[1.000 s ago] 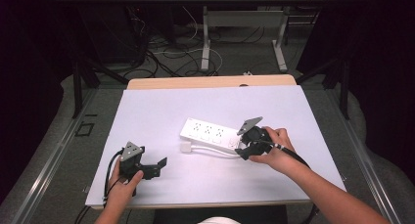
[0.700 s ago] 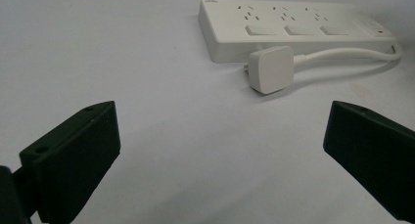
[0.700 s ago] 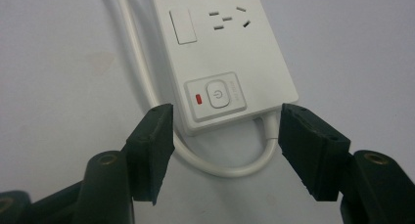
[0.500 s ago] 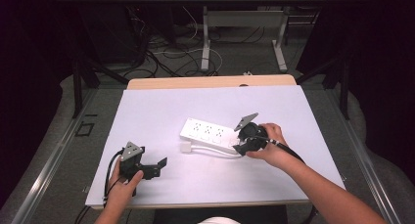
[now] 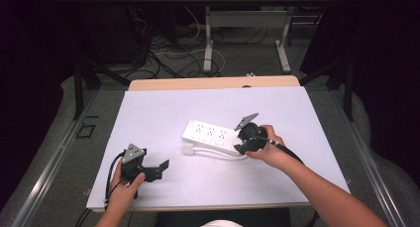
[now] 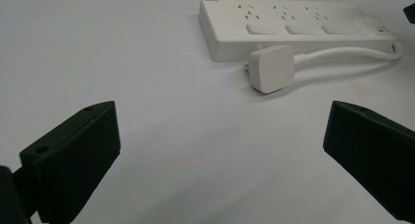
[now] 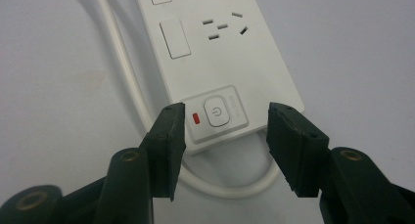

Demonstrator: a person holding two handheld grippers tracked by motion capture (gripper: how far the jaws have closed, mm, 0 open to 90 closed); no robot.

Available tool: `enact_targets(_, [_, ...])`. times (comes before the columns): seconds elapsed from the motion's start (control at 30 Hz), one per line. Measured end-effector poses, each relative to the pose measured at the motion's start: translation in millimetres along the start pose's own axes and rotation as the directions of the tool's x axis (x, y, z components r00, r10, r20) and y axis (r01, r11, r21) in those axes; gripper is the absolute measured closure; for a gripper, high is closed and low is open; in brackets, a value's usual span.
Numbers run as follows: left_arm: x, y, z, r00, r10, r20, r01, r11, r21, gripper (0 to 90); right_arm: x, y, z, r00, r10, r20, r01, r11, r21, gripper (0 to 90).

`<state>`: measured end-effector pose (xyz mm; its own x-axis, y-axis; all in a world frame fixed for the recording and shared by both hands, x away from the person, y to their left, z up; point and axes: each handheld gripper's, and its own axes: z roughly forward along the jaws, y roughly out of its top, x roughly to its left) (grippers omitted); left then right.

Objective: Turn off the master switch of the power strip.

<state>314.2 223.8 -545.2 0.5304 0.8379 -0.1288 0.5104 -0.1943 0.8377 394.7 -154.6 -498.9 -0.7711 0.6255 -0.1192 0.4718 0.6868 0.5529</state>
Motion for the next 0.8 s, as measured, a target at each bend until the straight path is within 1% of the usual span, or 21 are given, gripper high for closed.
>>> enact_targets(0.03, [0.1, 0.0, -0.1, 1.0, 0.0, 0.0, 0.0, 1.0, 0.0, 0.5, 1.0, 0.2, 0.2, 0.9997, 0.022, 0.012, -0.022, 1.0, 0.005, 50.2])
enact_targets(0.07, [0.2, 0.1, -0.2, 1.0, -0.001, 0.0, 0.001, 1.0, 0.0, 0.6, -0.5, 1.0, 1.4, 0.9999, 0.016, 0.003, -0.016, 1.0, 0.001, 52.4])
enact_targets(0.13, [0.4, 0.0, -0.2, 1.0, -0.002, 0.0, 0.002, 1.0, 0.0, 0.5, -0.9, 1.4, 1.7, 0.9998, 0.018, 0.01, -0.018, 1.0, -0.002, 53.6])
enact_targets(0.17, [0.4, 0.0, -0.3, 1.0, -0.001, -0.001, 0.001, 1.0, 0.001, 0.5, -2.0, 2.5, 2.3, 0.9997, 0.023, 0.006, -0.023, 1.0, -0.007, 55.5])
enact_targets(0.2, [0.2, 0.0, -0.3, 1.0, -0.003, 0.0, 0.003, 1.0, 0.001, 0.5, -2.0, 2.5, 2.3, 0.9997, 0.023, 0.006, -0.023, 1.0, -0.007, 55.5])
enact_targets(0.27, [0.3, 0.0, -0.3, 1.0, -0.002, 0.0, 0.002, 1.0, 0.001, 0.6, -4.3, 3.7, 2.6, 0.9998, 0.015, 0.011, -0.014, 1.0, -0.016, 58.7])
enact_targets(0.3, [0.9, 0.1, -0.3, 1.0, 0.008, -0.003, -0.008, 1.0, 0.002, 0.5, -3.8, 4.2, 1.8, 0.9994, 0.034, 0.009, -0.034, 0.999, -0.01, 61.1])
enact_targets(0.37, [0.9, 0.1, -0.3, 1.0, 0.008, -0.003, -0.008, 1.0, 0.002, 0.5, -5.3, 4.9, 2.7, 0.9992, 0.037, 0.012, -0.037, 0.999, -0.02, 63.6])
enact_targets(0.4, [0.9, 0.1, -0.3, 1.0, 0.007, -0.003, -0.007, 1.0, 0.002, 0.5, -5.7, 5.5, 2.3, 0.9991, 0.042, 0.006, -0.042, 0.999, -0.013, 65.4])
enact_targets(0.43, [0.9, 0.1, -0.4, 1.0, 0.007, -0.003, -0.007, 1.0, 0.002, 0.5, -5.8, 5.8, 3.0, 0.9989, 0.046, 0.012, -0.046, 0.999, -0.017, 67.3])
enact_targets(0.5, [0.9, 0.1, -0.3, 1.0, 0.008, -0.003, -0.008, 1.0, 0.002, 0.5, -6.5, 6.6, 3.5, 0.999, 0.045, 0.003, -0.045, 0.999, -0.004, 70.2])
enact_targets(0.53, [0.9, 0.0, -0.2, 1.0, 0.008, -0.002, -0.008, 1.0, 0.003, 0.5, -6.6, 7.2, 5.5, 0.9988, 0.048, -0.011, -0.048, 0.999, 0.007, 74.3])
enact_targets(0.57, [1.0, 0.0, -0.1, 1.0, 0.008, -0.003, -0.008, 1.0, 0.003, 0.5, -6.5, 7.6, 5.7, 0.9988, 0.048, -0.013, -0.048, 0.999, 0.02, 76.1])
enact_targets(0.63, [0.9, 0.0, -0.1, 1.0, 0.008, -0.003, -0.008, 1.0, 0.003, 0.5, -6.5, 7.7, 7.1, 0.9991, 0.042, -0.008, -0.042, 0.999, 0.015, 77.6])
enact_targets(0.7, [0.9, 0.1, -0.2, 1.0, 0.008, -0.003, -0.008, 1.0, 0.003, 0.5, -7.2, 8.5, 8.8, 0.9992, 0.036, -0.016, -0.036, 0.999, 0.028, 80.1])
enact_targets(0.73, [0.9, 0.1, -0.2, 1.0, 0.008, -0.002, -0.008, 1.0, 0.002, 0.5, -7.0, 8.6, 10.4, 0.9993, 0.036, -0.01, -0.036, 0.999, 0.016, 81.7])
enact_targets(0.77, [1.0, 0.0, -0.3, 1.0, 0.008, -0.002, -0.008, 1.0, 0.003, 0.5, -7.6, 9.3, 10.1, 0.9991, 0.035, -0.024, -0.034, 0.999, 0.034, 83.8])
enact_targets(0.8, [1.0, 0.0, -0.3, 1.0, 0.008, -0.002, -0.008, 1.0, 0.004, 0.5, -7.3, 9.5, 11.0, 0.9989, 0.041, -0.024, -0.04, 0.999, 0.036, 85.8])
